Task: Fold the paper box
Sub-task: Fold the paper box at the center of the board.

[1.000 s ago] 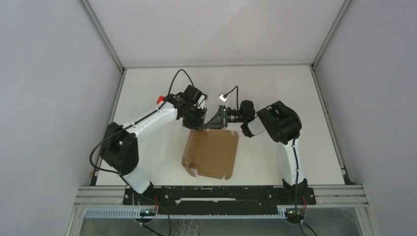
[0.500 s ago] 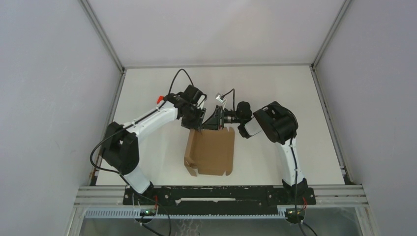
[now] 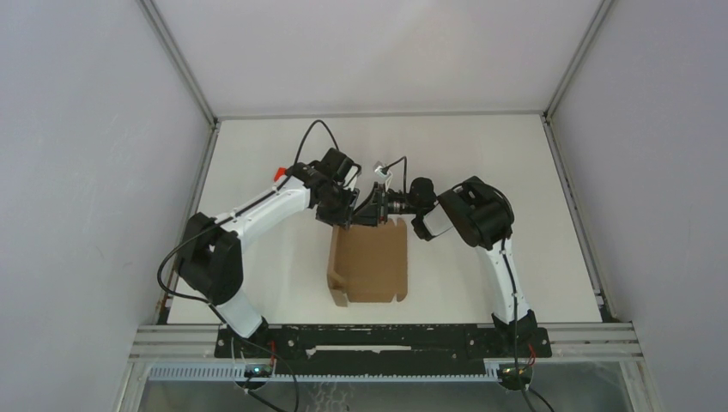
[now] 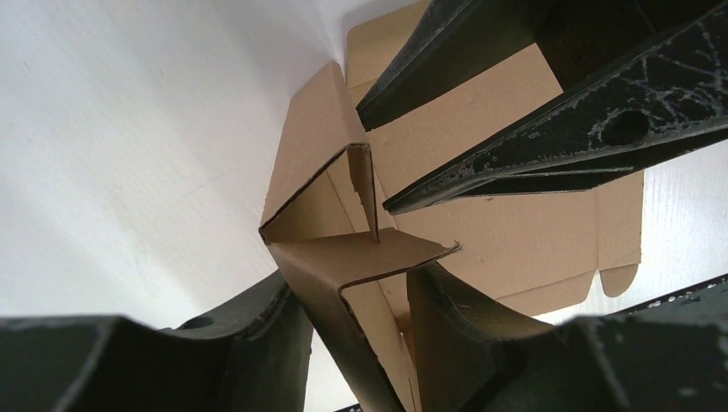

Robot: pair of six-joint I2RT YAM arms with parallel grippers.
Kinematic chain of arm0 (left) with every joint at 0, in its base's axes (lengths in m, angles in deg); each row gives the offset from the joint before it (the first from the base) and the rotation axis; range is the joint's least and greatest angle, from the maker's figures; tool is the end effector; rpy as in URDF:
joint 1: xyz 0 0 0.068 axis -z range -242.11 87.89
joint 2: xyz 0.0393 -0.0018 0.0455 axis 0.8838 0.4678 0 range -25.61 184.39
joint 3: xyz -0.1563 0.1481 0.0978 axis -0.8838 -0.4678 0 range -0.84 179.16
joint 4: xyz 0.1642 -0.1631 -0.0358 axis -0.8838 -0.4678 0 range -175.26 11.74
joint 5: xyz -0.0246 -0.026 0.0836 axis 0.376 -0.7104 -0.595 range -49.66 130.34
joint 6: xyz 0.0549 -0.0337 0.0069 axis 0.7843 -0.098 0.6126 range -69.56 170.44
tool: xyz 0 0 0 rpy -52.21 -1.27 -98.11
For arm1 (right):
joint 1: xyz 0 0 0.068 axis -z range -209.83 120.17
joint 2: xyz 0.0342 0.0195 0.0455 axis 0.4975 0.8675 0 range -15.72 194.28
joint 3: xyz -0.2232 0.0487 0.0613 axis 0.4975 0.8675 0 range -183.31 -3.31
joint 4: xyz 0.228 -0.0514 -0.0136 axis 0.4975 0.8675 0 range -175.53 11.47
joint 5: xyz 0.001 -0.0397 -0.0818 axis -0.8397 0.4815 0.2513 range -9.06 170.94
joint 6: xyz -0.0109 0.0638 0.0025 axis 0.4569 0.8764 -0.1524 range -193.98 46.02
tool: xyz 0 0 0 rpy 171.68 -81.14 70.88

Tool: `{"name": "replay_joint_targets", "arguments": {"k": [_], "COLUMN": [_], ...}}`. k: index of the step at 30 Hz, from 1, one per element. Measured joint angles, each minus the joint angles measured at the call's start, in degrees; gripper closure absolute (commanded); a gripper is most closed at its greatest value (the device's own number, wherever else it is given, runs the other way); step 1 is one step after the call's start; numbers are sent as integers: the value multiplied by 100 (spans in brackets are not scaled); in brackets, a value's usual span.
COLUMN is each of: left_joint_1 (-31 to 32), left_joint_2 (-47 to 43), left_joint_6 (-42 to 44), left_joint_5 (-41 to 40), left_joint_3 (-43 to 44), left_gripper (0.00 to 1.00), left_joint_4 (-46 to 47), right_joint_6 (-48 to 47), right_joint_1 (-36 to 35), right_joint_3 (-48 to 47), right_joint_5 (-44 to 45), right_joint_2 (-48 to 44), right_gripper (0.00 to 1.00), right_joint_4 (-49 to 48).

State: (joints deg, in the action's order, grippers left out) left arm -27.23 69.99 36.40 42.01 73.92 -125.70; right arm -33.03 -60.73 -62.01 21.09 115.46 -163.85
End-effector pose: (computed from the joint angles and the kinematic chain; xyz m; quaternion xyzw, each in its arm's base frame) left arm 0.2544 -0.1791 0.2024 0.1803 0.9653 -0.0910 0.1655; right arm 0.3121 0.2378 0.1064 -0.3180 0.6110 0.6481 0.3248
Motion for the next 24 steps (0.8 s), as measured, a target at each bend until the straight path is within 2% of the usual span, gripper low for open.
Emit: {"name": "replay_joint_targets", "arguments": {"k": [10, 16, 20, 24], "left_joint_1": [-15, -15, -13, -11], "left_joint_2": [7, 13, 13, 13], "left_joint_6": [107, 168, 267, 389], "left_joint_5": [11, 11, 44, 87], "left_joint_3": [0, 0, -2, -7], "left_gripper": [54, 54, 55, 55], "left_joint_4": [22, 52, 138, 245], "right_joint_6": [-122, -11, 90, 118], "right_joint_1": [-39, 13, 175, 348], "right_joint_3": [0, 195, 688, 994], "right_joint_5": [107, 127, 79, -17], "right_joint_2": [0, -50, -321, -688], "right_gripper": [56, 54, 42, 38], "right_joint_4": [103, 50, 22, 0]}}
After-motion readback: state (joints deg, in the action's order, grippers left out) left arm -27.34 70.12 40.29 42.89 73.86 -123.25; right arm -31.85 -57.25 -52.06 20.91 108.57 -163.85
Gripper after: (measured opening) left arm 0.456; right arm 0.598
